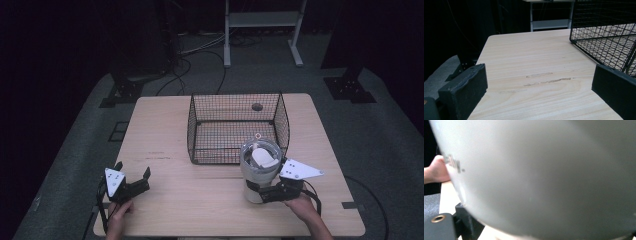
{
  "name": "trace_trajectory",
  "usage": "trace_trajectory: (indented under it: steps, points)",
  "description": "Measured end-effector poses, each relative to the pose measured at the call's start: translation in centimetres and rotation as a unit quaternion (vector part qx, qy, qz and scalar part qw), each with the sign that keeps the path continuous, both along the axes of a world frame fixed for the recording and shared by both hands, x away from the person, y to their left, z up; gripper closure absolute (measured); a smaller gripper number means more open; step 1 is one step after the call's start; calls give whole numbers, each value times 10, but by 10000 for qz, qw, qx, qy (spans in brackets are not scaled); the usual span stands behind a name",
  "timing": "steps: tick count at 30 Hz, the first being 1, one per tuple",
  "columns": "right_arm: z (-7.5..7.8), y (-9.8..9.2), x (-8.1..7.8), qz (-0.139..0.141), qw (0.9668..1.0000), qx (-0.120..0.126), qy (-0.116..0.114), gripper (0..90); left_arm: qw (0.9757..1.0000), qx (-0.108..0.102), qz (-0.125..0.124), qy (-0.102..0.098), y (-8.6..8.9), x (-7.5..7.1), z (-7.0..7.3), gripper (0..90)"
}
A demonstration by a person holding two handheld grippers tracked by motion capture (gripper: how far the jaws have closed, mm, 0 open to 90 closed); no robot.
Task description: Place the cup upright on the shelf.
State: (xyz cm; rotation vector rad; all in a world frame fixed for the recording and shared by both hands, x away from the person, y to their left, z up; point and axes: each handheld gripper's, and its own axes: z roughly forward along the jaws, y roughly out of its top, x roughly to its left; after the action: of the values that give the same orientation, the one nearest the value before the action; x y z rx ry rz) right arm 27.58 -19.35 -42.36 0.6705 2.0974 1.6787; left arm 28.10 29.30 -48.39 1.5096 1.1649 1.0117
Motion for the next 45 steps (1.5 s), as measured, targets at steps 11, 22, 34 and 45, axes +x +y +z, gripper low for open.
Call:
trace_trajectory:
  steps: [11,22,34,45]
  points:
    - [33,4,8,64,9999,134,-62,87,10000,-28,-10,11,0,0,0,0]
    - [63,16,22,125,9998,128,-46,86,10000,-18,-7,-3,0,0,0,0]
    - [88,26,46,102,9998,176,-91,86,10000,-20,-29,-12,0,0,0,0]
    - [110,44,67,189,9995,104,-218,86,10000,-23,-28,-11,0,0,0,0]
